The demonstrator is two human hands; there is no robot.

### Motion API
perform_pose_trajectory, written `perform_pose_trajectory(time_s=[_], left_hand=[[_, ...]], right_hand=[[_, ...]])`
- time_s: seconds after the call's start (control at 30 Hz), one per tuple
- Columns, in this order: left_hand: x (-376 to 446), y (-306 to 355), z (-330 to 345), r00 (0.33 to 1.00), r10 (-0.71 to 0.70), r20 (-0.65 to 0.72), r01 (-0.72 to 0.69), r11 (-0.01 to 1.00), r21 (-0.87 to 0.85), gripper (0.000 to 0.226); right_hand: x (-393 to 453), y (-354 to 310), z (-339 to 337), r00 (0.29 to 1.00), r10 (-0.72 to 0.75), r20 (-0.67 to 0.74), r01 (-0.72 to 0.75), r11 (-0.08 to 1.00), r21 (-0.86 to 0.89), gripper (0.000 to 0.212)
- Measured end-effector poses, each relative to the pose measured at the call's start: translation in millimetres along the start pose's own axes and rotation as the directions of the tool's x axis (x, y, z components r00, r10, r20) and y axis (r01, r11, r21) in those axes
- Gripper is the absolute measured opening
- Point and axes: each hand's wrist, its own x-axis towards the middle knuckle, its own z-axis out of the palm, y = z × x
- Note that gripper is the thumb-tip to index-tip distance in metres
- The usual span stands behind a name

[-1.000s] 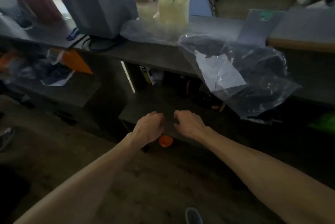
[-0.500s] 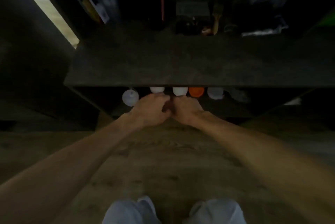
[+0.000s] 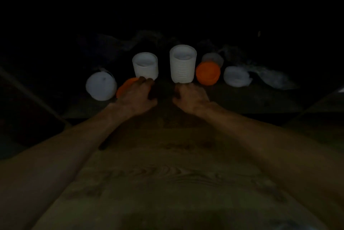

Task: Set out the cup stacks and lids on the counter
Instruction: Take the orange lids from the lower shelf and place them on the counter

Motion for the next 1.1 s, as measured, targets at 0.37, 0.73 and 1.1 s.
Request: perform_pose_trajectory(time_s=[0.37,0.73,1.1], left_hand=[[0,-7,30,0.955,-0.001,-0.297,-0.001,1.0,-0.007,0.048],[-7,-21,41,0.946,-0.076,-0.315,0.057,0.996,-0.069,0.065],[-3,-18,44,0.941,-0.068,-0.331,0.014,0.987,-0.163,0.053]], right_hand=[[6,55,7,0.942,0.142,-0.303,-0.156,0.988,-0.022,0.039],[67,103,16,0.892,0.328,-0.311,-0.342,0.94,0.01,0.105],[19,92,9,0.918,0.263,-0.298,-0.164,0.933,0.32,0.102]])
